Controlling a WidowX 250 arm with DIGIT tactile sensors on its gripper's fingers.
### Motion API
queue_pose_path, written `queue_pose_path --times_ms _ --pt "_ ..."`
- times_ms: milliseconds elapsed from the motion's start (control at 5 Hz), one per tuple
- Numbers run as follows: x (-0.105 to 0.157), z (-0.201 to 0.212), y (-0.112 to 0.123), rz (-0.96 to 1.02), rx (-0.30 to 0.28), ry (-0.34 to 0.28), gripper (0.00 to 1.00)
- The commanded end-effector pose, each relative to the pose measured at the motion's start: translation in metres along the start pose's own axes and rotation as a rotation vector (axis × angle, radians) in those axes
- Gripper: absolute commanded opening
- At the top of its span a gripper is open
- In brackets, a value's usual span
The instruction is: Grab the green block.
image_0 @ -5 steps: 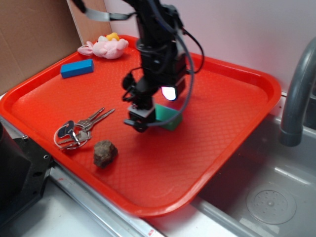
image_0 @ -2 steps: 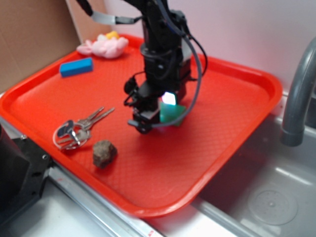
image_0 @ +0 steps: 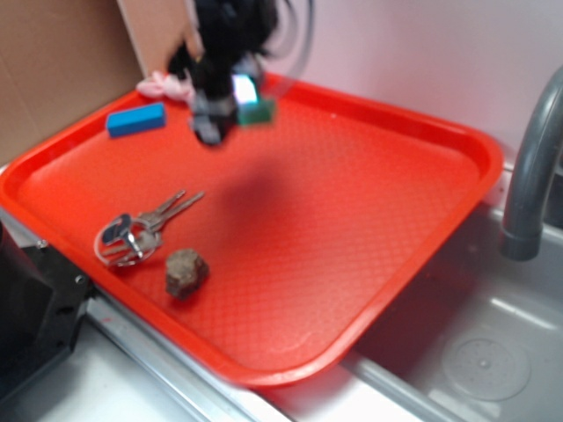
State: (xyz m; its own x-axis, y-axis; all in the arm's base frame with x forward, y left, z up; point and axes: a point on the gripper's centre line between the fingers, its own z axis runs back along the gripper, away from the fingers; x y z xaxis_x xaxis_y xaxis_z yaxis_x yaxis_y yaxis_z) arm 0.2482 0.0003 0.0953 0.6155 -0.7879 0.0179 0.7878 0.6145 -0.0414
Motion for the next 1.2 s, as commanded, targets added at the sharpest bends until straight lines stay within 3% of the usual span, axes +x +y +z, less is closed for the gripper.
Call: queue_pose_path --times_ms 0,200,400,600,1000 --pt "-0.059 0.072 0.008 0.484 0.048 -0.066 0.0" --pt "-0.064 0.098 -0.009 0.732 0.068 -0.102 0.0" --pt "-0.057 0.121 -0.02 0.766 0.069 -0.099 0.0" --pt "-0.041 0.143 -0.034 0.794 0.08 -0.068 0.0" --pt "-0.024 0.144 -0.036 0.817 0.138 0.007 0.0"
